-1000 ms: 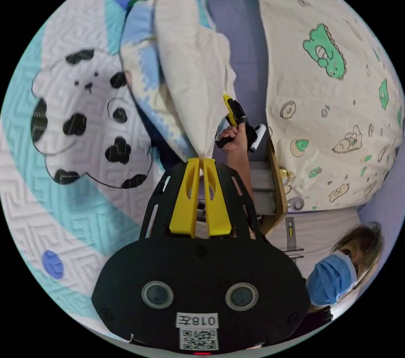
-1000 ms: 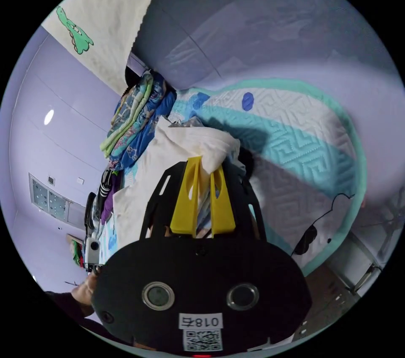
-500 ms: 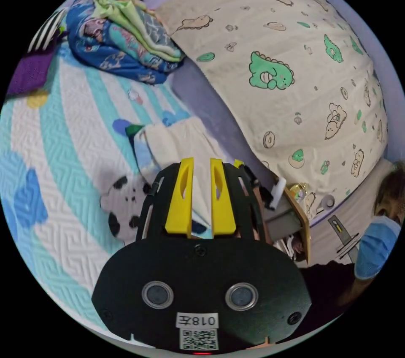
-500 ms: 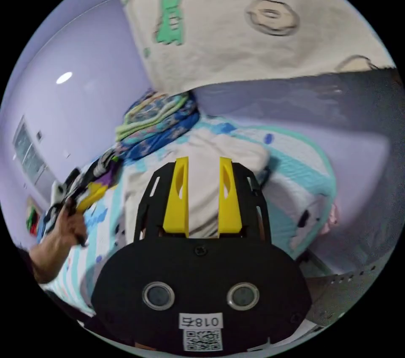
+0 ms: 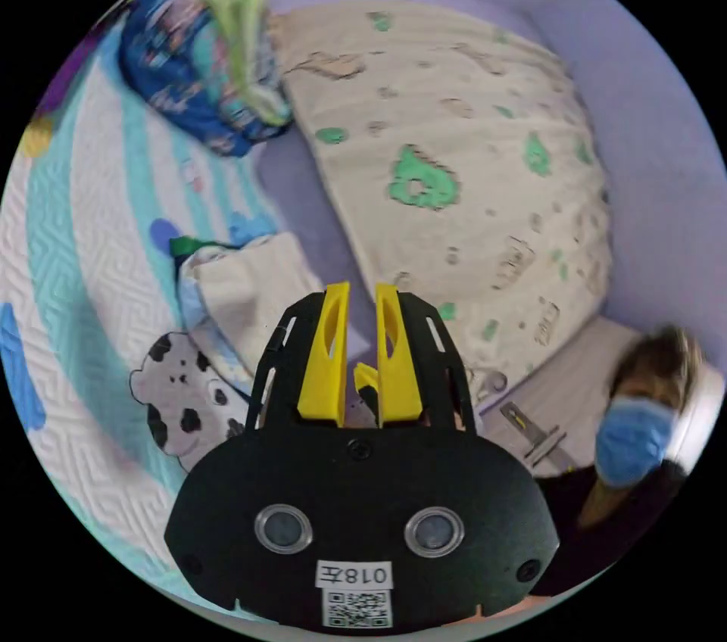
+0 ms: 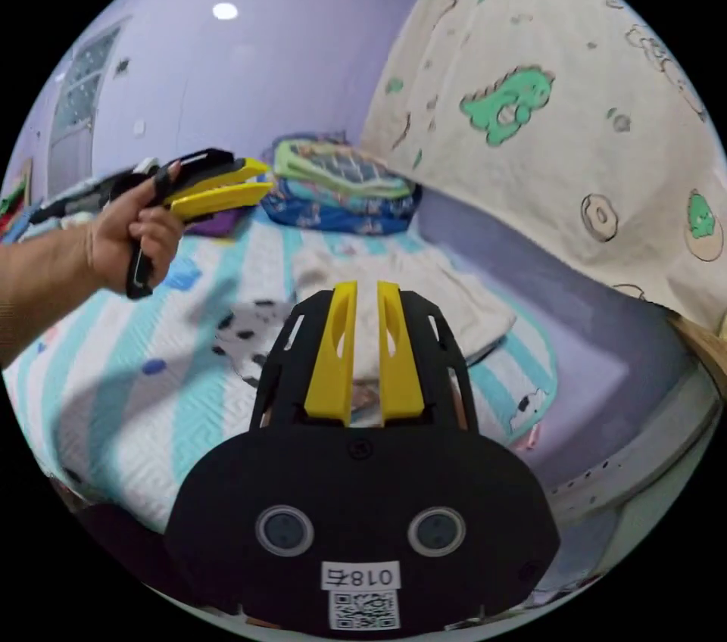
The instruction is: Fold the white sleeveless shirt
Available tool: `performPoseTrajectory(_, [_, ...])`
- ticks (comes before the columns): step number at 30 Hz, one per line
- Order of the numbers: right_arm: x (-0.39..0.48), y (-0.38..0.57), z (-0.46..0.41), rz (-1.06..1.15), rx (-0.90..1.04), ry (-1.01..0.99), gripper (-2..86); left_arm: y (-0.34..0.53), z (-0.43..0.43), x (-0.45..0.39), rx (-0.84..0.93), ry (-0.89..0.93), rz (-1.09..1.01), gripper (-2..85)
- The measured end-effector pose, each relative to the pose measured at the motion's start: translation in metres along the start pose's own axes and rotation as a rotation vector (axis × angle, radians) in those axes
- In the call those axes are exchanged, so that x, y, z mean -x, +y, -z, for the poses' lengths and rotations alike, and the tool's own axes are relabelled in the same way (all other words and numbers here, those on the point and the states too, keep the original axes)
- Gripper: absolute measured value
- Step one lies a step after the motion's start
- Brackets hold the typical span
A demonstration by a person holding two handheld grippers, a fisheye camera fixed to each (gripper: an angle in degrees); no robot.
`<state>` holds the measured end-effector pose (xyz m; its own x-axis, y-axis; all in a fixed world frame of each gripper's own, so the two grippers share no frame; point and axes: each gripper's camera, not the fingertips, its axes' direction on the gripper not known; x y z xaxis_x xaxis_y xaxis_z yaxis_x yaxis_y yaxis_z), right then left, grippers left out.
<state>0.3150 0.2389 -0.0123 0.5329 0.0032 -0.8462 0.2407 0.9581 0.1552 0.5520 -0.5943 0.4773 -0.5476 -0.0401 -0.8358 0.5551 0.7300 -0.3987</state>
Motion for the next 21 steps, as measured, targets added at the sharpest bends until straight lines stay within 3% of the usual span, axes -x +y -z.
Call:
performPoseTrajectory(2, [0.048, 0.014, 0.05, -0.017, -0.137, -0.109, 3.6, 0.044, 0.06, -0.082, 0.013, -0.144, -0.241, 5.2])
performPoseTrajectory(4, [0.09, 0.027, 0.087, -0.007, -0.221, -0.168, 2.6, 0.128, 0.135, -0.192, 0.04, -0.542, -0.543, 5.2])
performPoseTrajectory(7, [0.159, 0.047, 0.144, -0.01, -0.327, -0.272, 1.8, 0.239, 0.203, -0.293, 0.109, -0.918, -0.729, 7.4])
performPoseTrajectory(10, [0.223, 0.06, 0.191, -0.035, -0.4, -0.401, 1.5, 0.335, 0.259, -0.376, 0.142, -1.074, -0.777, 9.7])
performPoseTrajectory(13, [0.281, 0.064, 0.228, -0.061, -0.451, -0.577, 1.3, 0.408, 0.314, -0.446, 0.04, -1.141, -0.782, 12.3])
performPoseTrajectory(21, [0.442, 0.049, 0.288, -0.016, -0.408, -1.047, -0.1, 0.532, 0.46, -0.547, -0.095, -0.958, -0.806, 14.6])
